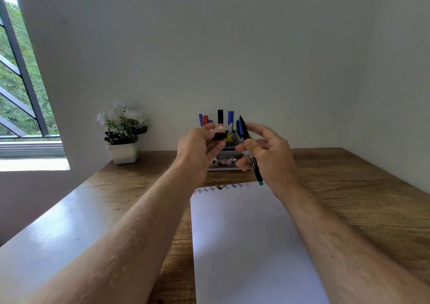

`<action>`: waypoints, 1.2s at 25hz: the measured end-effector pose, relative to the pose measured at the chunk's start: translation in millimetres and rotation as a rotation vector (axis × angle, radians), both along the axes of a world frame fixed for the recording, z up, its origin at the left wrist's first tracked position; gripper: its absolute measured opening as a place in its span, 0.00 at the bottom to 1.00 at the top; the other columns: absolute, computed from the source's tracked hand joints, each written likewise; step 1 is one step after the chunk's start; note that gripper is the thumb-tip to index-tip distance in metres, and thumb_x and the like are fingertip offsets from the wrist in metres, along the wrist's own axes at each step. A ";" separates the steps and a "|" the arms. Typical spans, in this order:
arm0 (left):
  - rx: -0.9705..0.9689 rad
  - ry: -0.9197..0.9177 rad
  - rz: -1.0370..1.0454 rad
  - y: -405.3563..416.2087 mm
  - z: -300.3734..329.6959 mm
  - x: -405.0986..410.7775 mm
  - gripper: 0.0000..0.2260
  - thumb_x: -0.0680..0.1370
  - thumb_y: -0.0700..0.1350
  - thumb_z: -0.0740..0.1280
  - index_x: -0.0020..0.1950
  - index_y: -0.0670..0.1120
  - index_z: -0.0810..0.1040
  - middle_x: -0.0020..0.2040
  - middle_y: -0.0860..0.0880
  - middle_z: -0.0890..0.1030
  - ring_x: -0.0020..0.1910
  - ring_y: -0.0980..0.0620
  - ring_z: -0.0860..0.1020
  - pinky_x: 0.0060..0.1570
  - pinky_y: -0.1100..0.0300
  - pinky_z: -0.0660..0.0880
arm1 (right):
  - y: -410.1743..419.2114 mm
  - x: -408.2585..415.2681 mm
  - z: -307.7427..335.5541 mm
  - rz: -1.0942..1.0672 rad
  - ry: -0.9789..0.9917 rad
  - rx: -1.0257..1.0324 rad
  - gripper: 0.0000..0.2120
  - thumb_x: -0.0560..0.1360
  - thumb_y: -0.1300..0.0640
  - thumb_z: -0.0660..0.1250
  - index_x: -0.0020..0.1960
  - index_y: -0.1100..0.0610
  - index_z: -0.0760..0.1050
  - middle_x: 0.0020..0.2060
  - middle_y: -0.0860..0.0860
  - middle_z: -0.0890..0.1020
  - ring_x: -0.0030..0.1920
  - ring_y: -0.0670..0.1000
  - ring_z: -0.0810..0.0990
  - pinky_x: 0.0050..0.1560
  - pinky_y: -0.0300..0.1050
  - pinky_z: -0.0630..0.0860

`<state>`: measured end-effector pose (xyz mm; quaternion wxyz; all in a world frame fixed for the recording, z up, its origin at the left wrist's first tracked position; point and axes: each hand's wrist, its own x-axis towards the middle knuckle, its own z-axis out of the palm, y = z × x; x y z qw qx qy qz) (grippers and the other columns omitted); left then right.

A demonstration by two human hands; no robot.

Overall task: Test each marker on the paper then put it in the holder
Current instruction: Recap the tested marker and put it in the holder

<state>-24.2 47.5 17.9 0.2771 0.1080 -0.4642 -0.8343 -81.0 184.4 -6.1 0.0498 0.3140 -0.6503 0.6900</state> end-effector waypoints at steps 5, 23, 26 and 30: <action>-0.401 -0.187 -0.013 4.8 1.2 0.1 0.14 0.78 0.31 0.58 0.50 0.45 0.79 0.49 0.44 0.78 0.39 0.51 0.77 0.39 0.59 0.76 | 7.2 -4.9 2.6 -0.095 -0.138 -0.064 0.13 0.83 0.63 0.57 0.58 0.57 0.79 0.47 0.57 0.84 0.32 0.55 0.84 0.34 0.51 0.83; -1.510 -0.673 -0.145 18.4 -28.9 -9.8 0.05 0.74 0.44 0.73 0.46 0.55 0.85 0.46 0.57 0.79 0.47 0.57 0.74 0.48 0.62 0.72 | 31.3 -18.9 -19.1 -0.142 -0.214 0.488 0.07 0.72 0.61 0.68 0.35 0.57 0.75 0.33 0.58 0.85 0.24 0.48 0.77 0.26 0.40 0.71; -1.510 -0.660 -0.167 19.2 -29.4 -12.2 0.06 0.75 0.44 0.73 0.49 0.54 0.86 0.46 0.57 0.79 0.46 0.58 0.74 0.48 0.63 0.72 | 30.3 -19.4 -21.3 -0.214 -0.111 0.556 0.09 0.69 0.57 0.70 0.32 0.55 0.74 0.28 0.50 0.83 0.27 0.44 0.77 0.32 0.40 0.69; -1.484 -0.645 -0.175 18.1 -30.3 -13.6 0.06 0.74 0.44 0.73 0.48 0.55 0.86 0.44 0.59 0.79 0.45 0.58 0.74 0.47 0.63 0.73 | 28.8 -22.0 -22.9 -0.224 -0.073 0.597 0.08 0.70 0.56 0.71 0.34 0.56 0.75 0.29 0.50 0.81 0.32 0.47 0.77 0.33 0.41 0.69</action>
